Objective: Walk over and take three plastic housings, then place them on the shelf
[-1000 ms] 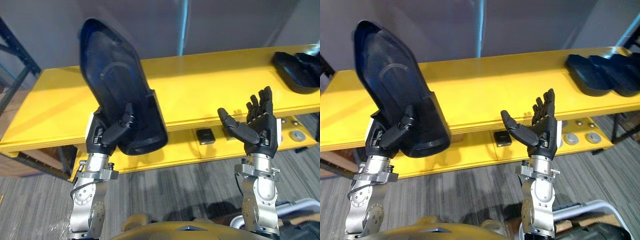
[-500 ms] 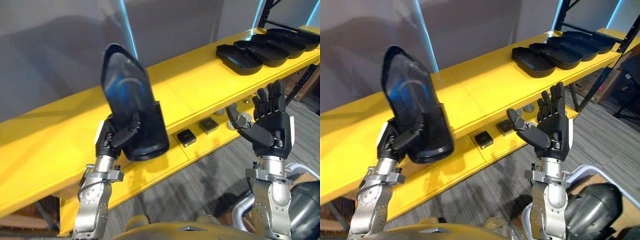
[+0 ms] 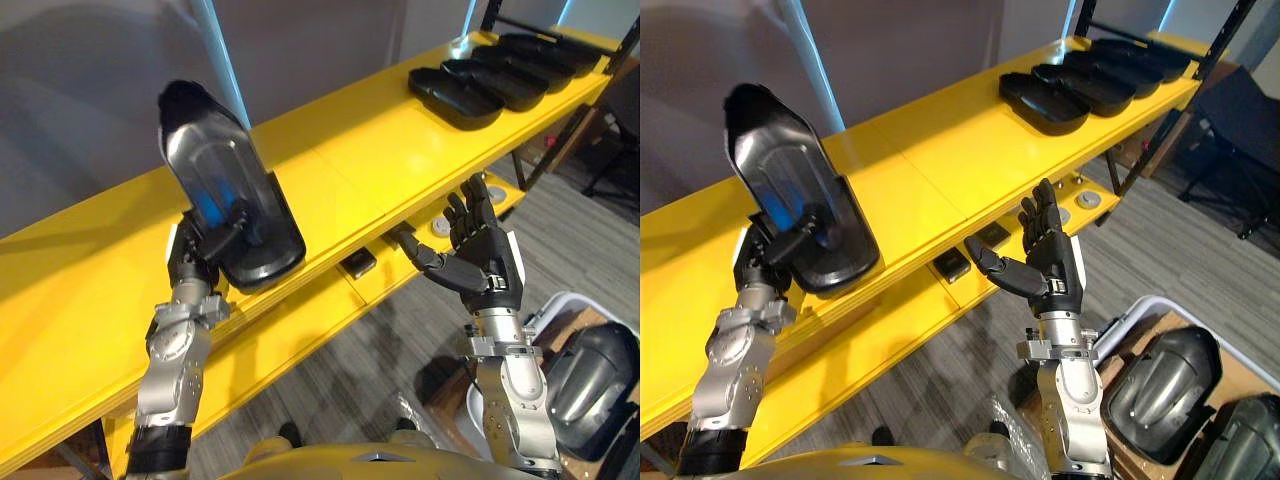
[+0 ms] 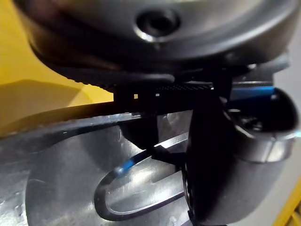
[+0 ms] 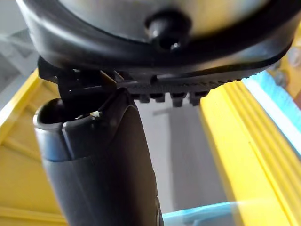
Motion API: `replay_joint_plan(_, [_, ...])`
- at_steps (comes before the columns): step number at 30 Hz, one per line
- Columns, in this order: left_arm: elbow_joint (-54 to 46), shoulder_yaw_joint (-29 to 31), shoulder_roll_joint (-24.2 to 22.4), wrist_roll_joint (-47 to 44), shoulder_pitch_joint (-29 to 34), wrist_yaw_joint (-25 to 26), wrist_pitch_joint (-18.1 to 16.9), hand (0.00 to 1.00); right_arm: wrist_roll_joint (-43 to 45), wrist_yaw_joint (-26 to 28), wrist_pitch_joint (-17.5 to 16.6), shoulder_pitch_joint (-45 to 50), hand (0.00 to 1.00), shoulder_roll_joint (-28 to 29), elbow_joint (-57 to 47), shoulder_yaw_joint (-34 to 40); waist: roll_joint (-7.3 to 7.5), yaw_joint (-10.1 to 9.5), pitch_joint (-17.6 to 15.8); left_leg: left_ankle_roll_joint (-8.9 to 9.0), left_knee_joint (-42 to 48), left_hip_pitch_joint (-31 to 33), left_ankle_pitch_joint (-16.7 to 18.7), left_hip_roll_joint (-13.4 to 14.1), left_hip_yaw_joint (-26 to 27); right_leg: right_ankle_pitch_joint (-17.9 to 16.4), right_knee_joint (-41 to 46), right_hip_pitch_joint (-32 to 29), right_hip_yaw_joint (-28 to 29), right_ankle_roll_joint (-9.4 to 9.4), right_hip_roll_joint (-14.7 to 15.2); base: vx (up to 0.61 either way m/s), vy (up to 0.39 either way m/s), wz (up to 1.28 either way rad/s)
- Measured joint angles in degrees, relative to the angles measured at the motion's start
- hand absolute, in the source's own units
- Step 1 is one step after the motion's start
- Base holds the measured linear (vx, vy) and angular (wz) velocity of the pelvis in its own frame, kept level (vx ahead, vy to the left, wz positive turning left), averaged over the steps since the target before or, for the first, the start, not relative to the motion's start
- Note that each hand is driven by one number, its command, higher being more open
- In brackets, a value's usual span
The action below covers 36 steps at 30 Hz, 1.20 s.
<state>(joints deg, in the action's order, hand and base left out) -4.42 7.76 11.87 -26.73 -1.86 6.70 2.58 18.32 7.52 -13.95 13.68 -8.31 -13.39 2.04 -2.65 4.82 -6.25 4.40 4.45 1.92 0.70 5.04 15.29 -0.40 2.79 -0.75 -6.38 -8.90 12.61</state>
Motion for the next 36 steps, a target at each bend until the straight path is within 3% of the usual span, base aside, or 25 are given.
replay_joint_plan(2, [7.66, 1.51, 2.65, -1.74, -7.6, 2.88, 0.12, 0.0, 0.0, 1.64, 1.37, -0.49, 1.0, -1.61, 0.15, -1.87, -0.38, 0.78, -1.4, 0.14, -0.07, 0.22, -0.37, 0.37, 0.27, 0.4, 0.03, -0.26, 0.38, 0.19, -0.42, -0.04, -0.025, -0.08])
replay_joint_plan(5, [14.68, 3.5, 5.91, -4.81, -13.91, 5.21, 0.12, 0.0, 0.02, 3.18, 2.38, -1.02, 1.0, -3.23, 0.14, -5.12, -0.38, 2.06, -2.3, 0.02, -0.41, 1.2, -1.05, 0.52, 0.42, 0.65, 0.28, -1.54, 0.7, 0.25, -0.68, -0.01, -0.009, -0.02])
replay_joint_plan(14, [22.33, 3.85, 8.85, -11.94, -22.47, 9.59, 0.08, 0.0, 0.03, 4.57, 7.46, -5.79, 1.0, -5.45, 0.04, -16.7, -1.14, 2.49, -9.1, -0.43, -0.32, 2.43, -1.59, 0.47, 1.15, 0.36, 3.16, -4.85, 2.2, 0.57, -0.67, -0.03, 0.002, -0.04])
replay_joint_plan(22, [22.59, 3.78, 12.29, -15.32, -27.23, 11.71, -0.37, 0.0, 0.11, -0.16, 8.12, -6.24, 1.0, -5.54, -3.14, -17.1, -0.97, 3.04, -12.54, -0.71, 1.45, 5.54, -1.79, 0.67, 0.9, 0.37, 4.93, -7.91, 2.64, 0.58, -0.68, -0.05, -0.001, 0.01])
replay_joint_plan(23, [22.6, 3.71, 12.66, -15.49, -27.61, 11.84, -0.37, 1.0, 0.11, -0.47, 8.13, -6.31, 1.0, -5.49, -3.2, -17.38, -0.95, 3.04, -12.79, -0.76, 1.44, 5.79, -1.91, 0.67, 0.9, 0.37, 5.16, -8.3, 2.7, 0.58, -0.68, -0.04, -0.002, 0.01])
replay_joint_plan(29, [23.11, 2.28, 14.44, -15.53, -29.85, 11.67, -0.23, 1.0, 0.07, -1.68, 8.31, -6.79, 1.0, -5.52, -3.39, -19.06, -0.92, 2.84, -15.29, -0.89, 1.44, 6.04, -2.3, 0.66, 0.77, 0.36, 5.73, -8.77, 2.72, 0.6, -0.66, -0.02, 0.0, 0.01])
replay_joint_plan(36, [25.25, -0.15, 16.8, -15.41, -31.49, 9.7, 0.2, 1.0, 1.17, -2.76, 8.59, -7.87, 1.0, -6.26, -3.46, -19.62, -0.93, 2.35, -15.3, -0.99, 1.41, 6.87, -2.88, 0.65, 0.45, 0.37, 6.59, -9.77, 2.61, 0.61, -0.65, -0.01, 0.0, 0.01])
